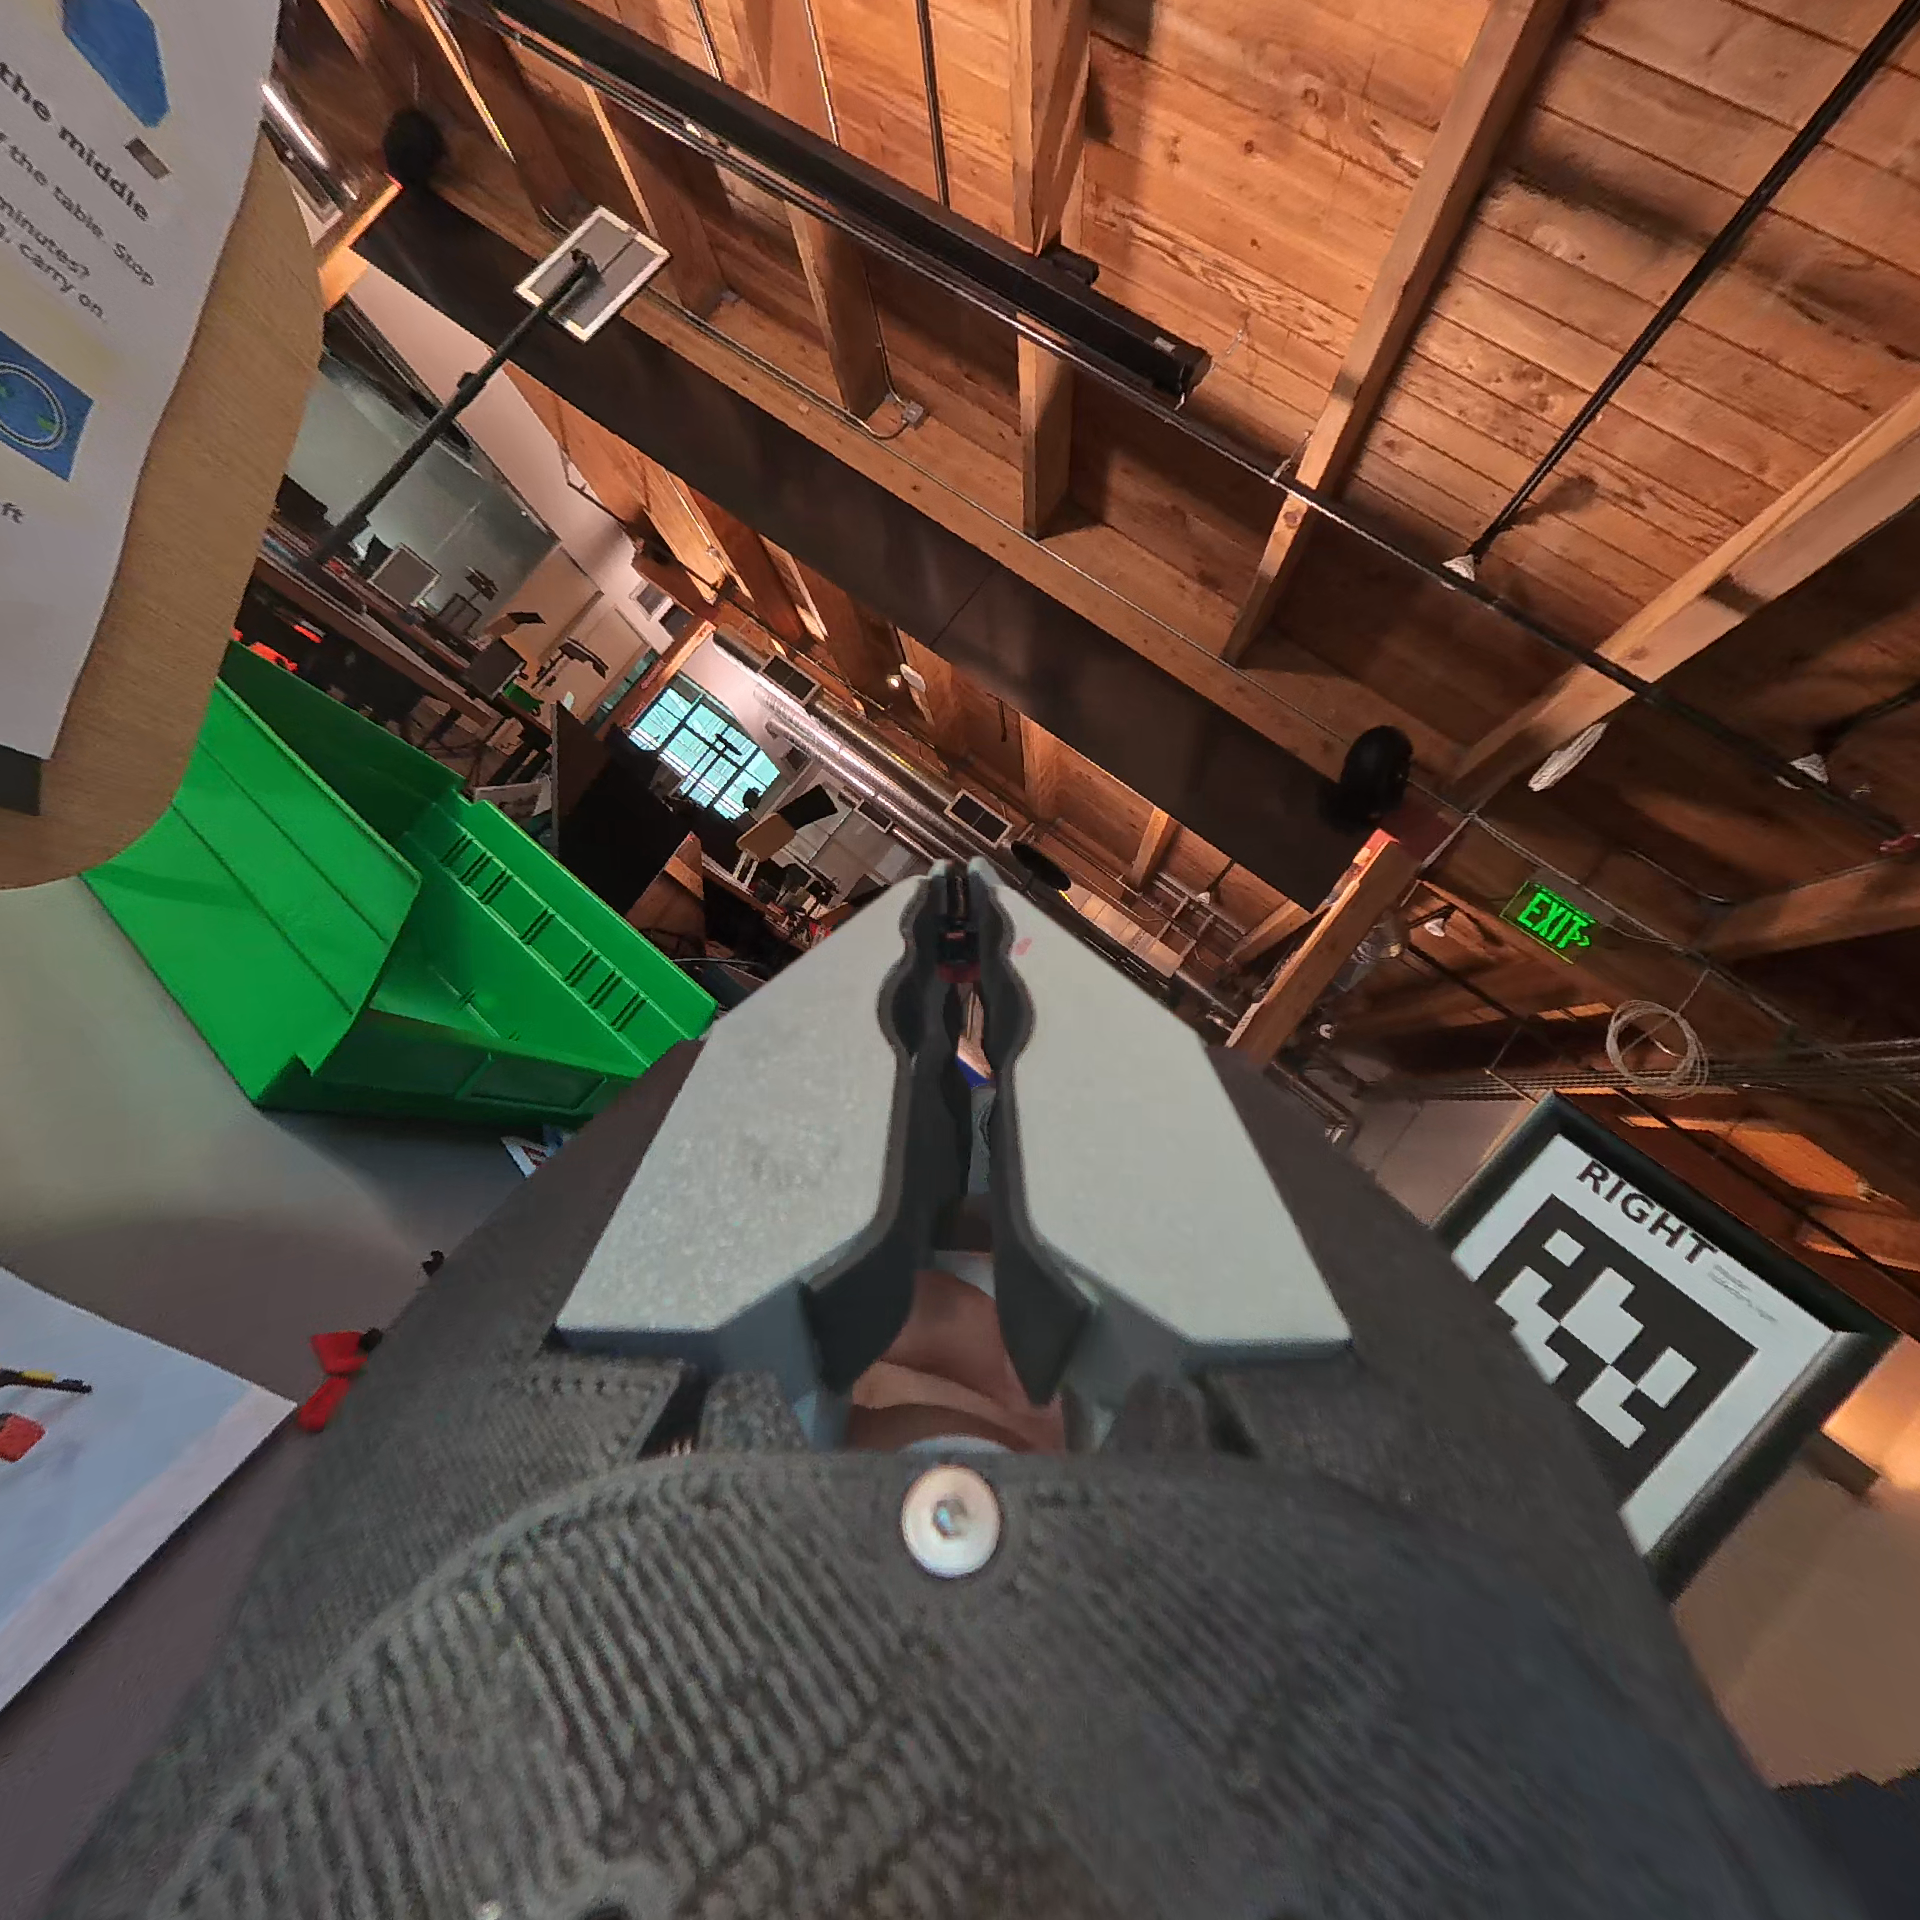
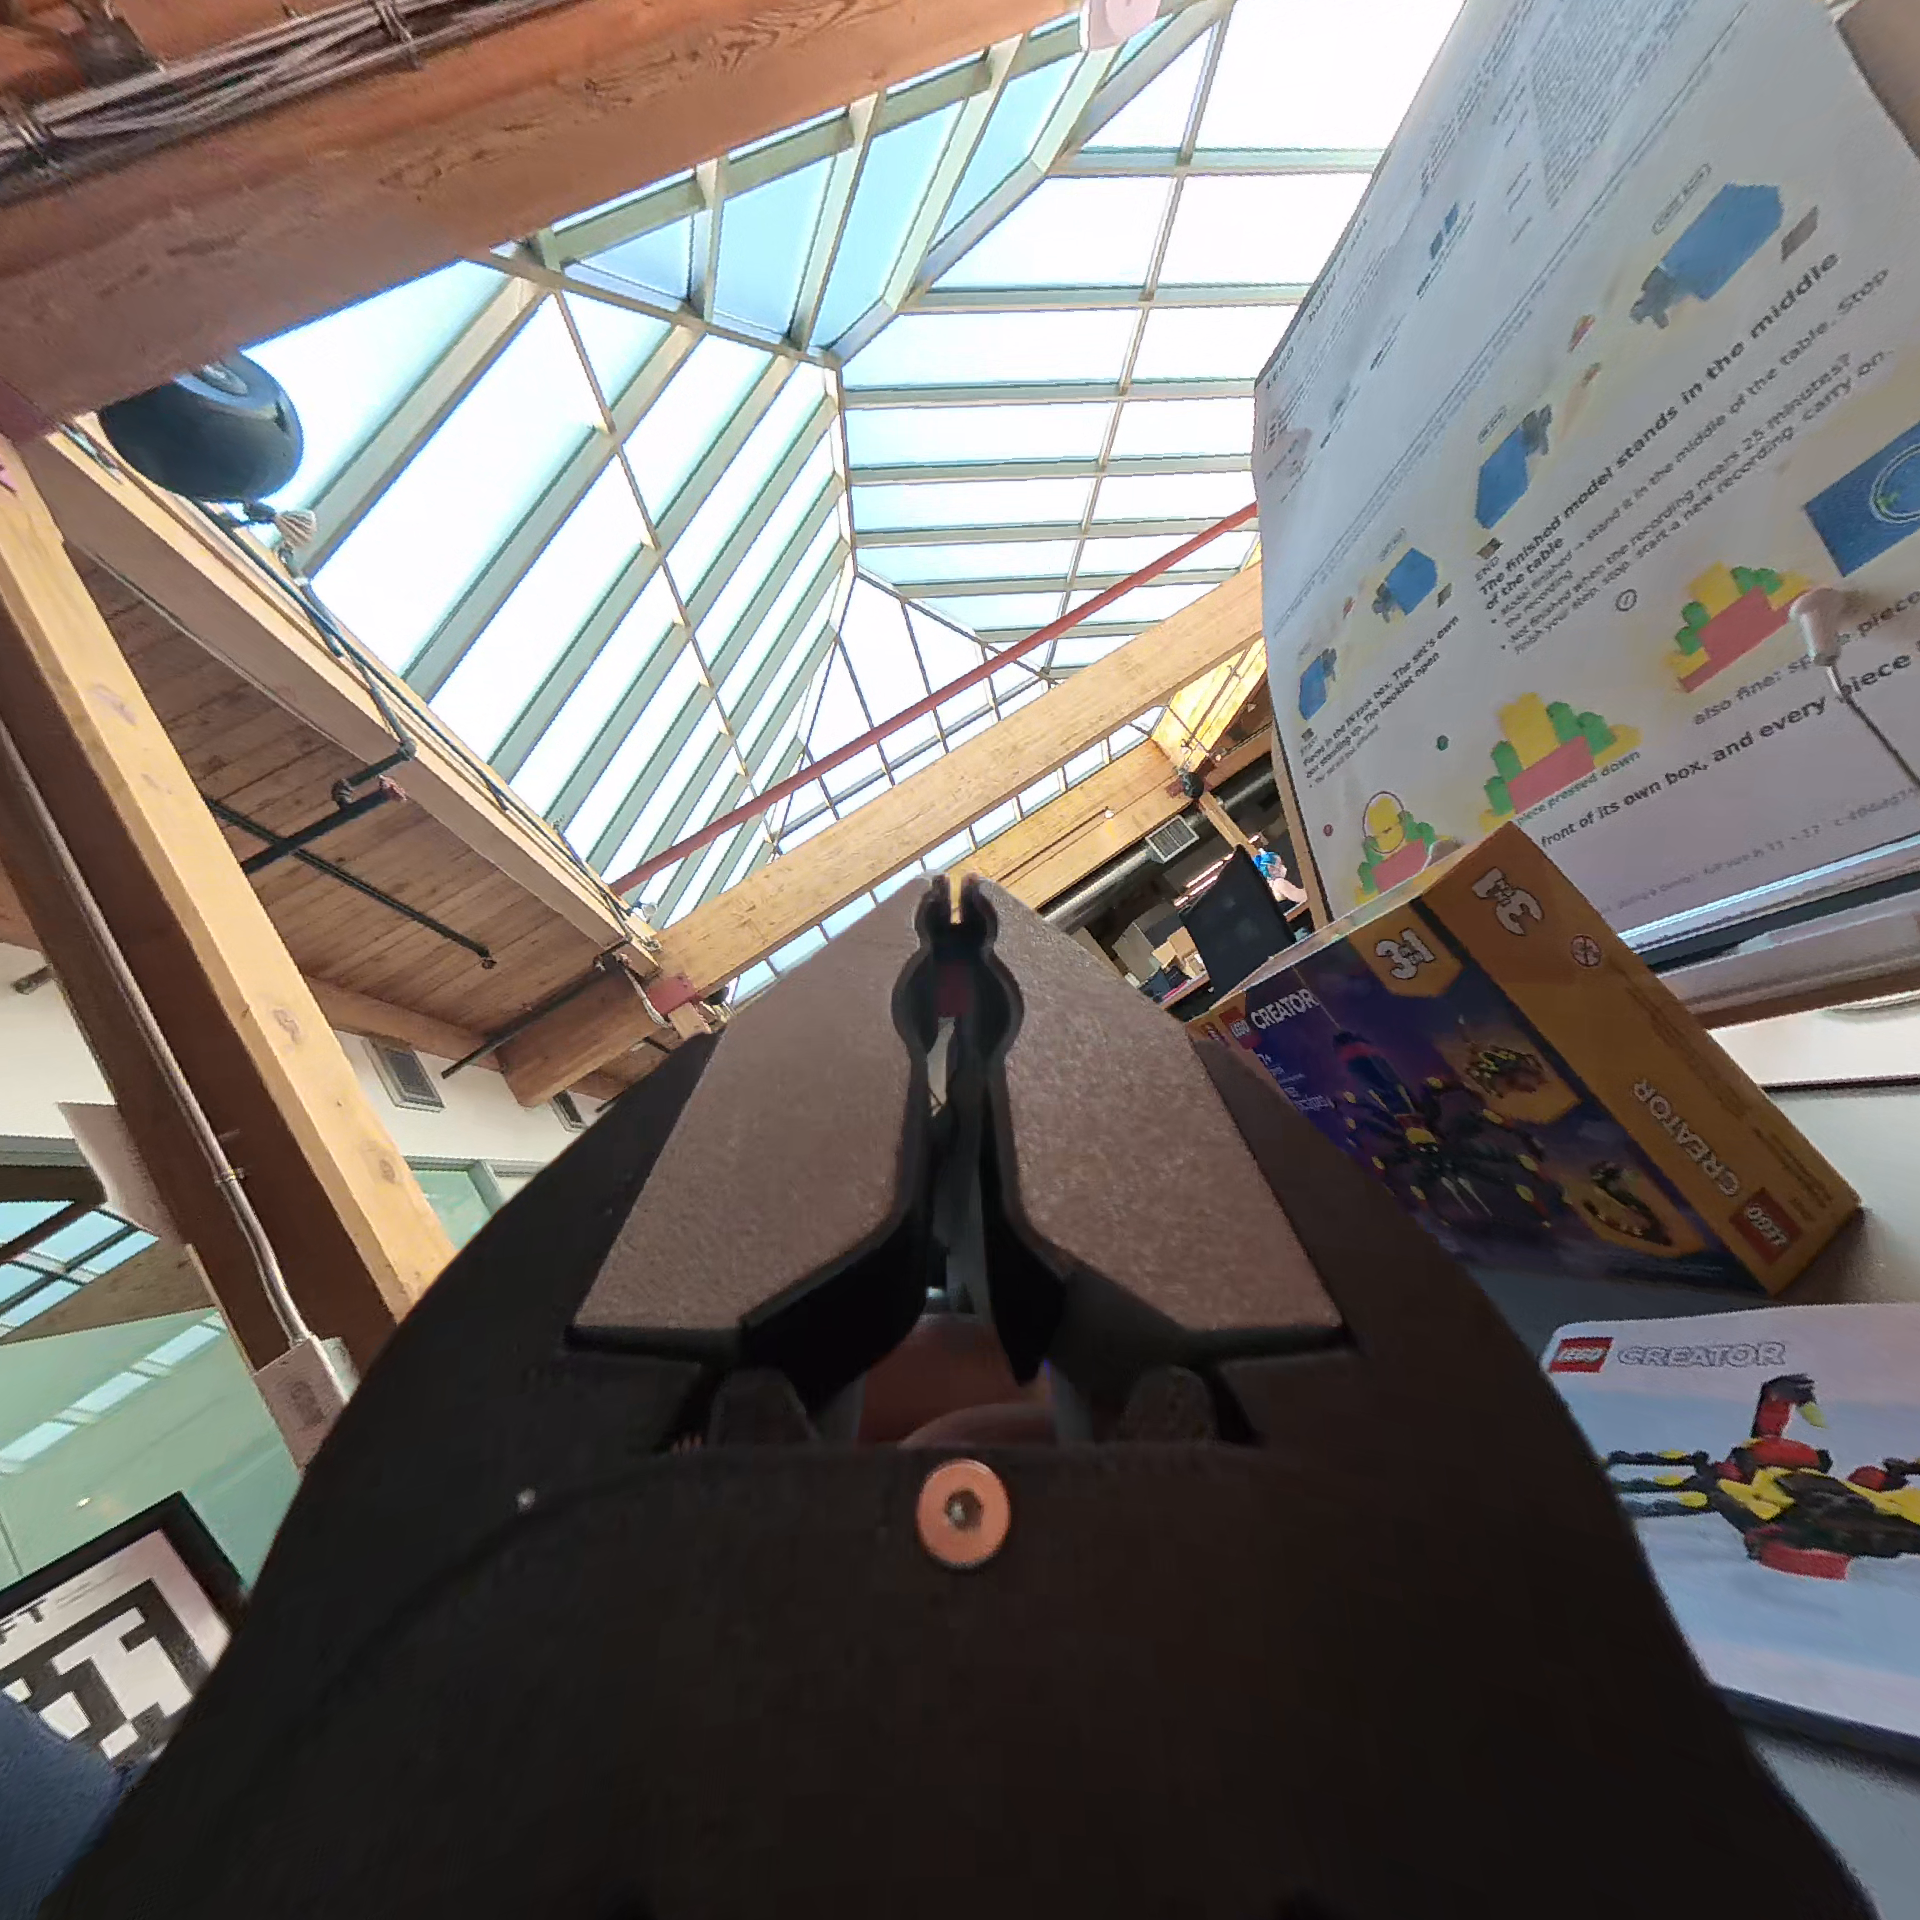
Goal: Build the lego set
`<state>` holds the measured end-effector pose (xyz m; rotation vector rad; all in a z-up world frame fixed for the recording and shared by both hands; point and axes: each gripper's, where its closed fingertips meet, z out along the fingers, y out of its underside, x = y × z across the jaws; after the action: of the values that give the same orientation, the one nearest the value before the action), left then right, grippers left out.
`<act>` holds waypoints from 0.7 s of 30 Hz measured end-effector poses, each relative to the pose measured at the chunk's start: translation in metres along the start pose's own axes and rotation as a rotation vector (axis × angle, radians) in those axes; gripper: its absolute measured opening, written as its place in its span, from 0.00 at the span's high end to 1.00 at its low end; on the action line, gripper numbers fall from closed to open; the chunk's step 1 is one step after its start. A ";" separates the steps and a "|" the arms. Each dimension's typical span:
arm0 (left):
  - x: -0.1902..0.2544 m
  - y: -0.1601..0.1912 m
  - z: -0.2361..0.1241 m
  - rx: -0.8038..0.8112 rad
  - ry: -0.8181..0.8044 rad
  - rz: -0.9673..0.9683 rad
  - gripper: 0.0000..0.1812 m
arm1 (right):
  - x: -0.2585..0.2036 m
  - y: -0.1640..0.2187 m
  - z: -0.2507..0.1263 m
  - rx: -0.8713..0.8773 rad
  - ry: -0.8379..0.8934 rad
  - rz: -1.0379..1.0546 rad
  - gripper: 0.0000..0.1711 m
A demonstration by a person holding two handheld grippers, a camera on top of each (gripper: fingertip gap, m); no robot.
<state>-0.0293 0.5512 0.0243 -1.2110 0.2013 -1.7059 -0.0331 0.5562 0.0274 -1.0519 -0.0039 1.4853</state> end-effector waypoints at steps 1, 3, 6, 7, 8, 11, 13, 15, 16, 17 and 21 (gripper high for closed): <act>0.000 0.000 0.000 0.003 -0.003 0.000 0.98 | 0.001 0.000 0.000 -0.003 0.008 -0.011 1.00; -0.001 0.000 0.001 0.007 -0.009 0.008 0.98 | 0.001 -0.001 -0.001 -0.002 0.020 -0.033 1.00; 0.000 -0.008 -0.001 0.046 -0.007 0.016 1.00 | 0.002 0.005 -0.002 -0.022 0.017 -0.018 1.00; 0.001 -0.008 0.000 0.034 0.003 0.028 1.00 | 0.000 0.004 -0.003 -0.014 -0.001 -0.010 1.00; 0.005 -0.005 0.001 -0.009 0.030 0.038 1.00 | -0.002 0.000 -0.003 -0.004 -0.023 -0.003 1.00; 0.012 0.006 0.004 -0.105 0.058 0.108 1.00 | -0.006 -0.008 -0.006 -0.003 -0.052 -0.025 1.00; 0.016 0.010 0.004 -0.152 0.104 0.027 1.00 | -0.008 -0.010 -0.007 -0.013 -0.063 -0.044 1.00; 0.016 0.011 0.002 -0.188 0.133 -0.039 0.99 | -0.009 -0.016 -0.009 -0.006 -0.076 -0.039 1.00; 0.016 0.010 0.000 -0.206 0.147 -0.059 0.97 | -0.009 -0.018 -0.009 -0.024 -0.085 -0.035 1.00; 0.014 0.010 -0.002 -0.228 0.144 -0.063 0.95 | -0.008 -0.019 -0.009 -0.045 -0.087 -0.039 1.00; 0.013 0.016 -0.003 -0.303 0.148 -0.043 0.87 | -0.008 -0.025 -0.011 -0.082 -0.086 -0.072 1.00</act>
<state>-0.0221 0.5317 0.0212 -1.3134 0.5428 -1.8512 -0.0083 0.5500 0.0394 -1.0424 -0.1629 1.4735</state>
